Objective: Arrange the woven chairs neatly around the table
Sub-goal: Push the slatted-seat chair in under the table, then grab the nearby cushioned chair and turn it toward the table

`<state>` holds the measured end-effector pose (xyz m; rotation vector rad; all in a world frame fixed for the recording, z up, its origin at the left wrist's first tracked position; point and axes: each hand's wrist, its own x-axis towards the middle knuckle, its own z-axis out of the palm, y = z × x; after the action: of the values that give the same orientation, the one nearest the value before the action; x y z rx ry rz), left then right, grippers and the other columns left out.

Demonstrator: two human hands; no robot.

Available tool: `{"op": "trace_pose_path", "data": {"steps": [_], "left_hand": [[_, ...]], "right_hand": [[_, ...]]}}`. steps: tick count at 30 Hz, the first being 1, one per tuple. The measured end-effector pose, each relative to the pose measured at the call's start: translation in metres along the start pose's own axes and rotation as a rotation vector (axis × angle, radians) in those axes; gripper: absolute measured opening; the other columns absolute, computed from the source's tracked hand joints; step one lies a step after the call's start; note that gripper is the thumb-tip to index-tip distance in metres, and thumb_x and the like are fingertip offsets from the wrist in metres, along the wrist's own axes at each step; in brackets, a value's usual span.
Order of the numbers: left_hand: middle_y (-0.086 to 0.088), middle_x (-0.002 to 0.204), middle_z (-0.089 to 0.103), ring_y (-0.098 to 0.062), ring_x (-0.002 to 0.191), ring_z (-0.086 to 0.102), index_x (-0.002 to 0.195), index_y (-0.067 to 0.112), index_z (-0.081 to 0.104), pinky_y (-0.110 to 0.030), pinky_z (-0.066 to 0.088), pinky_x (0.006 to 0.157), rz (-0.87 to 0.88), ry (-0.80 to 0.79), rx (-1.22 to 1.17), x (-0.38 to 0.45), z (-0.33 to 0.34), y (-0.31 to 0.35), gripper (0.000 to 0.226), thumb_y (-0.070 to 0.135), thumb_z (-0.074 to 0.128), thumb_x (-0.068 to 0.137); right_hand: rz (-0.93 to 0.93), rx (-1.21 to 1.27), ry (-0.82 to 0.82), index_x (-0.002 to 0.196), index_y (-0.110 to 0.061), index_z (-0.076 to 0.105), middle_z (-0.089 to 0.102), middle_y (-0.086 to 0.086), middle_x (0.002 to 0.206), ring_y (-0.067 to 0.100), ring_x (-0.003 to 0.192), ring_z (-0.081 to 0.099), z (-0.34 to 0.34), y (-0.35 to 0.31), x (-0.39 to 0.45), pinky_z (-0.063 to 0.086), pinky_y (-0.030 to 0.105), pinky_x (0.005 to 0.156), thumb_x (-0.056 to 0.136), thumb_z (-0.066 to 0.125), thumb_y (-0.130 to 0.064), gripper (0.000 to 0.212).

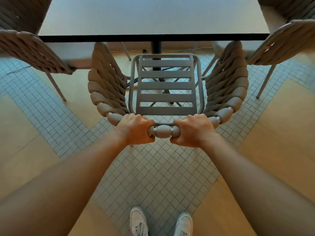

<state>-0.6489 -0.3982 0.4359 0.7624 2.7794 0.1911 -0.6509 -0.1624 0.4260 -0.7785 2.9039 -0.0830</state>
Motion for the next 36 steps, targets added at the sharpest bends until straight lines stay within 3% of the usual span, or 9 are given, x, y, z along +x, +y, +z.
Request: {"op": "trace_pose_path", "data": {"steps": [8,11,14,17,21,24,27,33,36], "left_hand": [[0.009,0.079,0.071,-0.011,0.065,0.065,0.105,0.025,0.072,-0.032,0.056,0.064,0.016,0.065,-0.030,-0.012,0.013,0.002,0.033,0.050,0.065,0.085],[0.010,0.082,0.072,-0.011,0.066,0.066,0.106,0.027,0.071,-0.033,0.057,0.064,0.058,0.114,-0.006,-0.013,0.017,0.000,0.052,0.071,0.051,0.086],[0.009,0.104,0.075,-0.017,0.100,0.071,0.112,0.027,0.070,-0.037,0.045,0.105,0.018,0.321,-0.030,-0.019,0.028,0.009,0.070,0.084,0.040,0.086],[-0.004,0.158,0.041,-0.024,0.154,0.020,0.142,0.023,0.050,-0.047,-0.002,0.125,-0.430,0.578,-0.097,-0.020,0.043,0.034,0.064,0.067,0.042,0.096],[-0.010,0.168,-0.015,-0.029,0.155,-0.013,0.161,0.014,-0.003,-0.050,0.001,0.126,-1.115,0.797,-0.688,-0.003,0.047,0.066,0.104,0.045,0.066,0.090],[-0.001,0.167,-0.022,-0.029,0.155,-0.008,0.159,0.024,-0.016,-0.047,0.022,0.123,-1.329,0.961,-1.147,0.016,0.041,0.066,0.114,0.026,0.073,0.089],[0.002,0.169,-0.011,-0.025,0.154,0.015,0.159,0.027,-0.012,-0.040,0.034,0.117,-1.358,1.077,-1.271,0.022,0.043,0.064,0.115,0.007,0.072,0.084],[0.003,0.169,-0.004,-0.022,0.152,0.022,0.159,0.029,-0.011,-0.041,0.040,0.115,-1.299,1.083,-1.260,0.026,0.044,0.055,0.118,0.000,0.071,0.080],[0.001,0.169,-0.009,-0.025,0.151,0.024,0.159,0.028,-0.015,-0.025,0.044,0.103,-1.273,1.060,-1.214,0.023,0.044,0.056,0.116,0.001,0.068,0.082]], "right_hand": [[0.002,0.021,-0.029,0.090,-0.034,0.066,0.057,-0.010,0.066,0.020,0.059,0.054,0.002,-0.003,-0.007,0.044,0.032,0.062,0.068,0.043,-0.074,0.051],[0.009,0.014,0.006,0.085,-0.033,0.064,0.062,-0.010,0.068,0.021,0.061,0.059,0.003,-0.002,-0.010,0.038,0.031,0.060,0.069,0.044,-0.077,0.052],[-0.026,0.066,0.096,0.088,-0.032,0.067,0.070,-0.009,0.077,0.020,0.076,0.067,0.007,0.001,-0.020,0.041,0.035,0.071,0.077,0.043,-0.077,0.053],[0.008,0.074,0.271,0.116,-0.027,0.073,0.070,0.000,0.127,0.025,0.136,0.050,0.017,-0.004,-0.031,0.018,0.055,0.121,0.094,0.035,-0.068,0.060],[0.689,0.412,0.485,0.161,-0.035,0.021,-0.009,0.005,0.171,0.029,0.156,-0.013,0.025,-0.033,-0.032,-0.016,0.057,0.120,0.095,0.049,-0.058,0.075],[1.181,0.944,0.582,0.158,-0.046,-0.014,-0.029,0.006,0.166,0.034,0.155,-0.010,0.022,-0.051,-0.015,0.008,0.068,0.120,0.090,0.070,-0.041,0.108],[1.342,1.305,0.729,0.146,-0.064,-0.021,-0.010,0.014,0.168,0.038,0.144,0.037,0.017,-0.055,0.002,0.055,0.043,0.090,0.093,0.066,-0.009,0.116],[1.357,1.263,0.821,0.141,-0.069,-0.024,0.018,0.011,0.159,0.017,0.107,0.061,0.017,-0.054,0.012,0.059,0.031,0.075,0.093,0.057,0.004,0.119],[1.353,1.239,0.809,0.142,-0.067,-0.025,0.022,0.011,0.155,0.013,0.096,0.060,0.019,-0.053,0.012,0.057,0.028,0.067,0.092,0.058,0.002,0.119]]}}
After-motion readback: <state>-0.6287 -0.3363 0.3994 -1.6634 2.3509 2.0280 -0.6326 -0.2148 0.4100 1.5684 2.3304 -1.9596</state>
